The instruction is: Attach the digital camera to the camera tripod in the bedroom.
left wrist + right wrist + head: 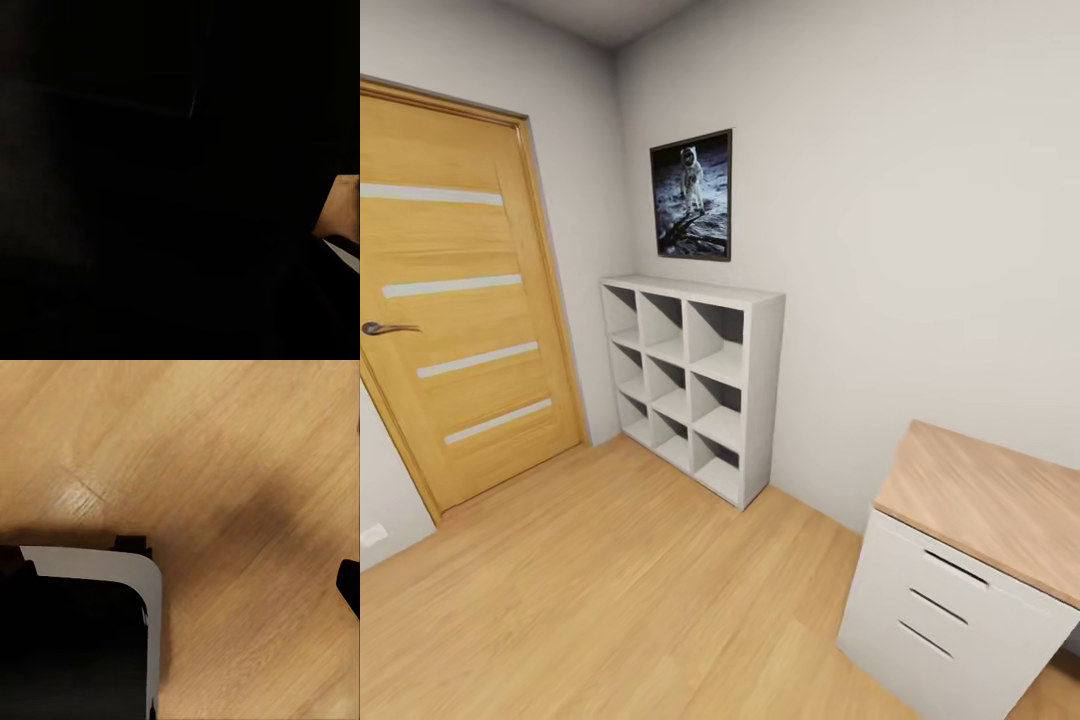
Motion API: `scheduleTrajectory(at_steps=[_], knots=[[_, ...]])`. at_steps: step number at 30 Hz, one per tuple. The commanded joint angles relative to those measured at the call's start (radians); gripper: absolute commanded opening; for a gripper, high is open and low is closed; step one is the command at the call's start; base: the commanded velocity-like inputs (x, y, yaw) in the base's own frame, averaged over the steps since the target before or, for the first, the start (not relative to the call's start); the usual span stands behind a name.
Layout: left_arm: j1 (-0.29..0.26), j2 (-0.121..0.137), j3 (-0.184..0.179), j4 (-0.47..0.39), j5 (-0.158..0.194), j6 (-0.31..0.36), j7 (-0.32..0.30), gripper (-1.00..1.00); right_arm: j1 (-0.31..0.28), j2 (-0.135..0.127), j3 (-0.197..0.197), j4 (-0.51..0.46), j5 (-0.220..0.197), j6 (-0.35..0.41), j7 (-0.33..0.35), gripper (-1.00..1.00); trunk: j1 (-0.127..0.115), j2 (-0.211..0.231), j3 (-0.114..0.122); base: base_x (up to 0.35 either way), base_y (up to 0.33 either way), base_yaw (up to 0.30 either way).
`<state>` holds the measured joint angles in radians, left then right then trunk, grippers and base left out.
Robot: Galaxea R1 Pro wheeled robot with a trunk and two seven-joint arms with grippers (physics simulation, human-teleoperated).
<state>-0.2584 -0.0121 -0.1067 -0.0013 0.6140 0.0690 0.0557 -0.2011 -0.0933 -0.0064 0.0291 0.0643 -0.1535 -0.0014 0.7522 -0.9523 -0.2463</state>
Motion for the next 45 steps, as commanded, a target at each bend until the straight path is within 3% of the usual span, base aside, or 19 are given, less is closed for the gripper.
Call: scheduleTrajectory(at_steps=[1, 8, 30, 45], knots=[[-0.001, 0.000, -0.009, 0.000, 0.007, 0.003, 0.003, -1.00, -0.001, 0.000, -0.001, 0.003, 0.007, -0.006, 0.000, 1.00, 0.001, -0.001, -0.001, 0.323, 0.000, 0.094], [-0.001, 0.000, -0.008, 0.000, 0.007, 0.003, 0.003, -1.00, -0.001, 0.000, -0.001, 0.003, 0.007, -0.007, 0.000, 1.00, 0.001, -0.001, 0.002, 0.213, -0.032, 0.210], [-0.001, 0.000, -0.008, 0.000, 0.009, 0.003, 0.003, -1.00, -0.001, 0.000, -0.001, 0.003, 0.008, -0.009, 0.000, 1.00, 0.001, -0.001, 0.011, 0.016, -0.002, 0.262], [-0.001, 0.001, -0.008, 0.000, 0.010, 0.003, 0.004, -1.00, -0.001, 0.000, -0.001, 0.003, 0.008, -0.008, 0.000, 1.00, 0.001, -0.001, 0.011, 0.228, 0.000, 0.265]])
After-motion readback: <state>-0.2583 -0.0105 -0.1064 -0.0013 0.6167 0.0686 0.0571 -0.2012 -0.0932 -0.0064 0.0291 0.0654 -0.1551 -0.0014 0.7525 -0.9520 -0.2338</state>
